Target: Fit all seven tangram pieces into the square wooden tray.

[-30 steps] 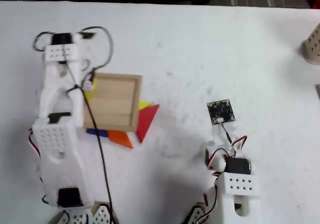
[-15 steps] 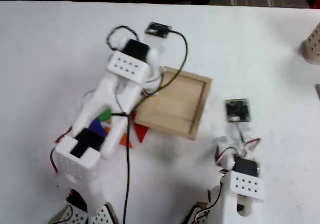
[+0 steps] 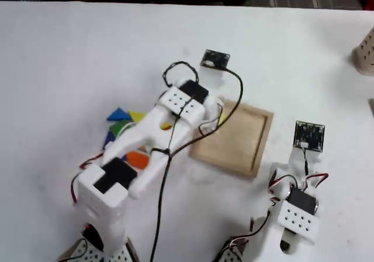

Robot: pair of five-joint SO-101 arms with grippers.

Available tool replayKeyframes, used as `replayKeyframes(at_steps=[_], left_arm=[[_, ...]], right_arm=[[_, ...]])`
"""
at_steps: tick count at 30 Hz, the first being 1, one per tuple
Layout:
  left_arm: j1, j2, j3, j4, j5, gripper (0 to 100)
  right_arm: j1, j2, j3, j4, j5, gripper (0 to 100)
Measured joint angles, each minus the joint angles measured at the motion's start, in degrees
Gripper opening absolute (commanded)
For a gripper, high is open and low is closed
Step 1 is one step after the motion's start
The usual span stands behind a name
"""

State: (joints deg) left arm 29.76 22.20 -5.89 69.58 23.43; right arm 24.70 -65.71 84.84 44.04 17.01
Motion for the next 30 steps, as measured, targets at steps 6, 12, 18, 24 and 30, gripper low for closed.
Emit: replayKeyframes(at_steps=[6, 12, 18, 24, 30], left_arm=[[-2.0, -0.1, 0.0, 3.6, 0.0, 33], [-11.6, -0.1, -4.3, 14.5, 0.0, 33], [-20.2, -0.1, -14.0, 27.0, -0.1, 33], [-26.3, -9.0, -11.1, 28.7, -6.0, 27], [-32.2, -28.2, 11.3, 16.8, -12.1, 26]], right_arm=[[0.1, 0.0, 0.0, 0.0, 0.0, 1.7], [0.1, 0.0, -0.1, 0.0, 0.0, 1.6], [-1.5, 0.9, -4.0, 2.7, -3.3, 1.6], [-6.6, 12.7, -12.4, 2.8, -5.6, 1.7], [-10.2, 32.8, -25.0, 2.8, -10.4, 1.8]])
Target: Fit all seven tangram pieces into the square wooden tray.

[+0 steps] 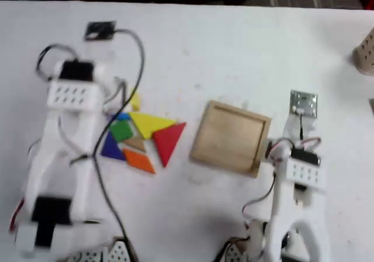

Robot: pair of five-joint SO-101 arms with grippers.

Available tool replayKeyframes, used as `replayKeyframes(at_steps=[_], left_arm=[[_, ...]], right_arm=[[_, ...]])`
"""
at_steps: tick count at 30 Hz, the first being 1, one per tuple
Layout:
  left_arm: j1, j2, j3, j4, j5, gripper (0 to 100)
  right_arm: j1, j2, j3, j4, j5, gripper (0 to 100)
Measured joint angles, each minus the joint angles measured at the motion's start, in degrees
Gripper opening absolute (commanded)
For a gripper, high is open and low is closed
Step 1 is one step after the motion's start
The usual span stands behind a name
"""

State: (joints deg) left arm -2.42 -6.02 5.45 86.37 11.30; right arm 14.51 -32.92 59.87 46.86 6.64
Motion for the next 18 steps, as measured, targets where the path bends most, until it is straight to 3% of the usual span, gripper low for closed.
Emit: replayKeyframes(at_steps=[4, 8, 11, 14, 18], left_arm=[[-6.7, -12.7, 20.1, -11.3, -5.1, 26], [-16.6, -21.5, 40.2, -23.8, -9.1, 26], [-22.7, -24.8, 52.3, -34.1, -9.8, 26], [-23.8, -25.4, 58.2, -39.7, -10.7, 26], [-24.1, -25.5, 60.3, -40.8, -15.0, 26]], right_arm=[[-2.1, 9.0, -6.0, 0.0, -1.1, 2.7], [-5.0, 12.7, -8.8, 0.0, -1.2, 12.0], [-8.2, 14.2, -9.5, 0.0, -4.4, 13.2], [-10.0, 16.5, -9.7, 0.0, -6.9, 10.4], [-9.7, 20.9, -10.0, -3.0, -7.3, 4.1]])
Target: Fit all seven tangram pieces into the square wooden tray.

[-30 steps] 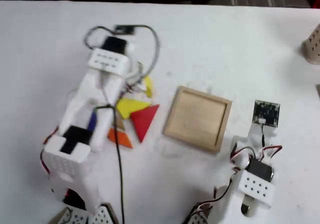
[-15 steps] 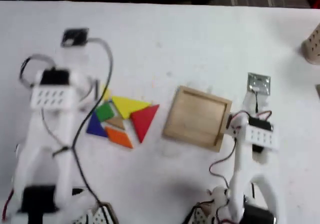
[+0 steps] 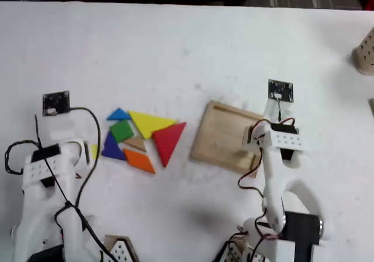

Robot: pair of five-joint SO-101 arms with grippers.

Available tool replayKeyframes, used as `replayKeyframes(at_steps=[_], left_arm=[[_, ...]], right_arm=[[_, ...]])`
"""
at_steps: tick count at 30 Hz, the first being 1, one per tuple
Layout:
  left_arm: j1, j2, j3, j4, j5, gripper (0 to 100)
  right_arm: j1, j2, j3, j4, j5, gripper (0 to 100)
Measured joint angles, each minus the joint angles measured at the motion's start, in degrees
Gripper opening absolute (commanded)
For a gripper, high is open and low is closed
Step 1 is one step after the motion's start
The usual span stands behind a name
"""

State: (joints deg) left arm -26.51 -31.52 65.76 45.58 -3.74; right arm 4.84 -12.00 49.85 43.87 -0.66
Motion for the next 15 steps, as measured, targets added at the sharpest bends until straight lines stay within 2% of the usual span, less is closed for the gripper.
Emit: replayKeyframes(at_steps=[6, 13, 15], left_arm=[[0.0, -0.1, 0.5, -0.5, -1.1, 26], [0.0, -0.1, 0.5, -0.5, -1.1, 26], [0.0, -0.1, 0.5, -0.5, -1.1, 26]], right_arm=[[0.1, 7.4, -4.7, -0.4, -0.1, 1.7], [0.1, 9.5, -7.6, 1.2, -0.1, 1.7], [-0.6, 9.5, -7.7, 1.2, 2.3, 1.7]])
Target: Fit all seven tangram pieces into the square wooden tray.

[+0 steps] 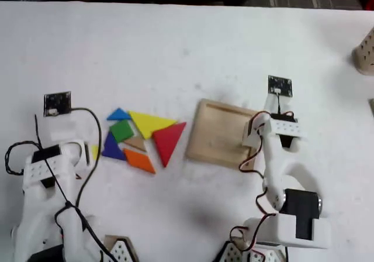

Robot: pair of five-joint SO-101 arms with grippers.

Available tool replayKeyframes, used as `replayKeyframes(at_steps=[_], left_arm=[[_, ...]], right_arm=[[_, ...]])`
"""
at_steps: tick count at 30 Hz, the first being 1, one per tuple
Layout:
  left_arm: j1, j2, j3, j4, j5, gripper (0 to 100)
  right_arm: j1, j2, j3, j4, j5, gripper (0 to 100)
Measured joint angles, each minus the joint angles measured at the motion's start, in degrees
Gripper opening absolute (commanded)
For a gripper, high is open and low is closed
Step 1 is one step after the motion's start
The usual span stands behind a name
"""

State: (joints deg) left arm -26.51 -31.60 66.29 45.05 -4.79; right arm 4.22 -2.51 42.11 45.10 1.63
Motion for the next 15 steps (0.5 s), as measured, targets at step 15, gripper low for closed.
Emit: replayKeyframes(at_steps=[15], left_arm=[[0.0, 0.0, 0.0, 0.0, 0.0, 26]], right_arm=[[-5.7, 0.3, -0.5, 0.0, 3.8, 1.8]])
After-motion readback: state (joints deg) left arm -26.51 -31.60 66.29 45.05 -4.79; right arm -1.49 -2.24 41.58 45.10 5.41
